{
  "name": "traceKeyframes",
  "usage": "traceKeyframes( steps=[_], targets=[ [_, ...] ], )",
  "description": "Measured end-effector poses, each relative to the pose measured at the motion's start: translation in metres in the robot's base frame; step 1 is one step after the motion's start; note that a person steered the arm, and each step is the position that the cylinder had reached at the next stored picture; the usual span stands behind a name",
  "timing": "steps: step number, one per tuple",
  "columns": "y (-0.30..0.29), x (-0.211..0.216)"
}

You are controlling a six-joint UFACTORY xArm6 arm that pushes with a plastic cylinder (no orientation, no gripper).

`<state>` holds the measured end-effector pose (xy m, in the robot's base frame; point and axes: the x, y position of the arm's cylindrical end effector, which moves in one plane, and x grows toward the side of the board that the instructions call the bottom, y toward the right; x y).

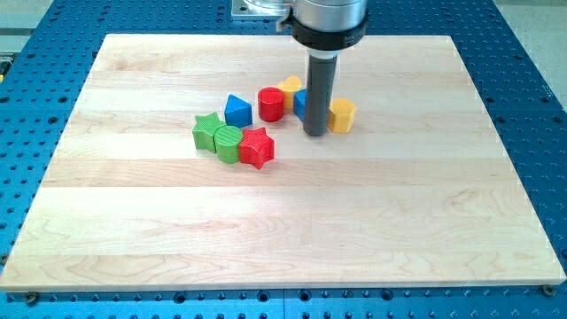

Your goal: Place the yellow hexagon at the bottom of the blue cube

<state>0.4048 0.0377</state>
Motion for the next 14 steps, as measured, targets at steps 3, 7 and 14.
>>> traceKeyframes(
  steps=[3,7,14],
  targets=[
    [0.001,-0.009],
    [-0.039,-0.015],
    [0.099,0.008]
  ],
)
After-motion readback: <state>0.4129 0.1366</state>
